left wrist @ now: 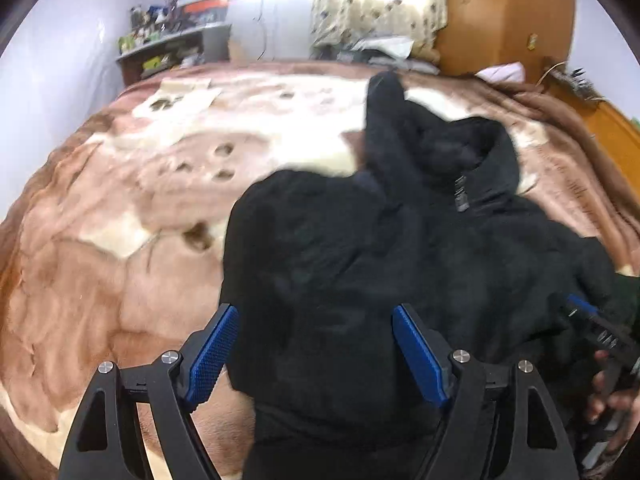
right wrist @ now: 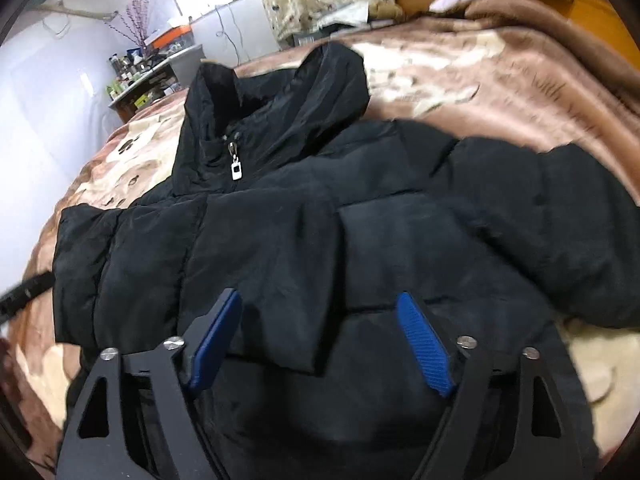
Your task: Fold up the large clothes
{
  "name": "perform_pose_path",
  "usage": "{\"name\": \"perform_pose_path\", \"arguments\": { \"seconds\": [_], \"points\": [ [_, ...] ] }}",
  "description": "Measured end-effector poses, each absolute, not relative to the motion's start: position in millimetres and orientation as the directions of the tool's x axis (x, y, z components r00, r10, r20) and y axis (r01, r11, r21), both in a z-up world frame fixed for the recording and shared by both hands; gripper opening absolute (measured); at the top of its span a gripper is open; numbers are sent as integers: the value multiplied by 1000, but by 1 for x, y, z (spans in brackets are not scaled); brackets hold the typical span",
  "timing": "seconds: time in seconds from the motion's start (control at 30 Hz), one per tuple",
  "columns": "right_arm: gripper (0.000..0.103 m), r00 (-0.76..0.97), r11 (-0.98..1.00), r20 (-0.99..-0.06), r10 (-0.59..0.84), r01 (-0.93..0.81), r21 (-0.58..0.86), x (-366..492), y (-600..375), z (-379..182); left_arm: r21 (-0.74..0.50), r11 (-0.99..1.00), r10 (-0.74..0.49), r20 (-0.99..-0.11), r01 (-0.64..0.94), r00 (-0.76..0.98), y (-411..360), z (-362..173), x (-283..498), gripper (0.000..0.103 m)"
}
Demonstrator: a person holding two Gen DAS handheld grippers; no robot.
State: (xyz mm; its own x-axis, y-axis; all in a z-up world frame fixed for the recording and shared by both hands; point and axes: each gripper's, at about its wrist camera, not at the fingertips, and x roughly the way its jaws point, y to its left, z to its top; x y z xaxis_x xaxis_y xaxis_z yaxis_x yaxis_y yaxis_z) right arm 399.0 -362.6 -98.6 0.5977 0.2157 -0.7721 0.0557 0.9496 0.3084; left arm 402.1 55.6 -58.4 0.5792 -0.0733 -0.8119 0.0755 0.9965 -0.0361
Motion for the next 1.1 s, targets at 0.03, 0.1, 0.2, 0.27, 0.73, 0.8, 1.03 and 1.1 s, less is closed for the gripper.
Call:
{"name": "perform_pose_path", "arguments": {
  "seconds": [0.03,0.1,0.2,0.27,0.73,0.8,1.03,1.1],
  "points": [
    [56,583,948,-781,224,56,313,402,-360,-101,-55,997,-78,-820,56,566,61,-63,406,79],
    [37,568,943,-787,240,55,327,404,-357,-103,-86,996,-83,-831,21,550,67,-73,410,79],
    [9,589,948,-774,231,43,316,400,-357,-96,-74,997,-72,-843,17,533,63,-78,412,79],
    [6,617,948,-753,228,34,316,395,-362,-86,-65,997,-72,-835,32,546,58,-78,411,79],
    [6,610,989,-793,9,110,96,394,-388,-91,-7,1000,-6,-858,1,514,42,-104,425,79],
    [7,600,987,-800,17,116,108,395,-390,-97,-5,1000,-2,-862,-4,507,42,-106,426,79],
    [18,608,978,-792,47,132,159,387,-404,-88,-64,998,-66,-865,21,498,40,-88,414,79],
    [18,634,974,-773,28,155,163,375,-415,-75,-95,995,-87,-858,11,506,42,-78,406,79]
  ]
}}
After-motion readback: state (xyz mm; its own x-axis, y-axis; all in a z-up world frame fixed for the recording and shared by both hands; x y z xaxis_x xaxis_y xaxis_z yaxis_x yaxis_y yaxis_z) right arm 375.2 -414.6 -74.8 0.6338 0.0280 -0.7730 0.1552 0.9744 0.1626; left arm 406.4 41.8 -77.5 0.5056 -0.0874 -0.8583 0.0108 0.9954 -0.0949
